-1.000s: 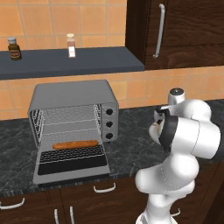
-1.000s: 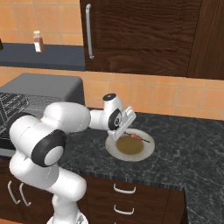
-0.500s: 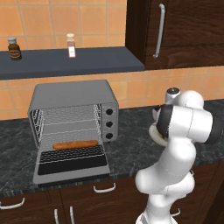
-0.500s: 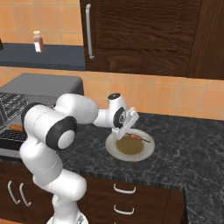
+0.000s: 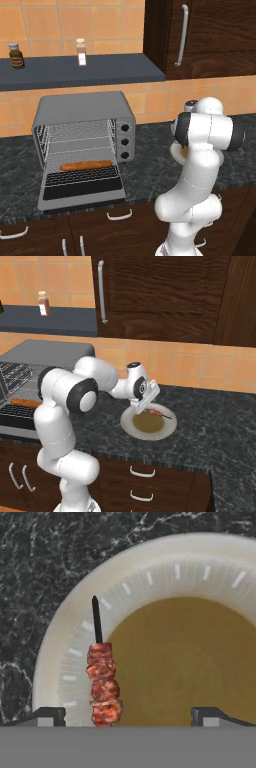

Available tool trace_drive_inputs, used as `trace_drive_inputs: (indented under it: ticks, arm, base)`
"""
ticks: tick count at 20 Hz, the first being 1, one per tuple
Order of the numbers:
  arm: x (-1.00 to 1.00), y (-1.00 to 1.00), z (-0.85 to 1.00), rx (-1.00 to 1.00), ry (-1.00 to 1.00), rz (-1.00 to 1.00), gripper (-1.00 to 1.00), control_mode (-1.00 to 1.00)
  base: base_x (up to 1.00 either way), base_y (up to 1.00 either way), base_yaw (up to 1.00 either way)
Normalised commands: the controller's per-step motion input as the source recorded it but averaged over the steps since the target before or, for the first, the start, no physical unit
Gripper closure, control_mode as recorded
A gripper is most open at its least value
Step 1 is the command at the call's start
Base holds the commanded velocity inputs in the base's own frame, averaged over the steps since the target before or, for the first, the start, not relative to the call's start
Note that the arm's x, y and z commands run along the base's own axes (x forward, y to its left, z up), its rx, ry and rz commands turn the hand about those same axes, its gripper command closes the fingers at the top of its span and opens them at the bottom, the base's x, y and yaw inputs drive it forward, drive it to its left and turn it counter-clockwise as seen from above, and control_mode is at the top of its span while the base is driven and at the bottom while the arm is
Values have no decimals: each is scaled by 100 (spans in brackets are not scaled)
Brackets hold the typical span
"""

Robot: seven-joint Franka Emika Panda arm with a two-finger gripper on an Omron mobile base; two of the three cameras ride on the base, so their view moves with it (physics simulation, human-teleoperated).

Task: Pick up the kebab skewer and baguette bread, and place them inside the toaster oven. Close the toaster oven door and start by setting the timer.

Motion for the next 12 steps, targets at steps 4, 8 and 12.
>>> trace_drive_inputs:
  ticks: [4, 8, 12]
  arm:
    - [23, -13, -30, 0, 11, 0, -100, -100]
    - [20, -4, -27, 0, 8, 0, -100, -100]
    - [15, 0, -25, 0, 6, 0, -100, -100]
  base:
    - [0, 0, 0]
    - [0, 0, 0]
    - [0, 0, 0]
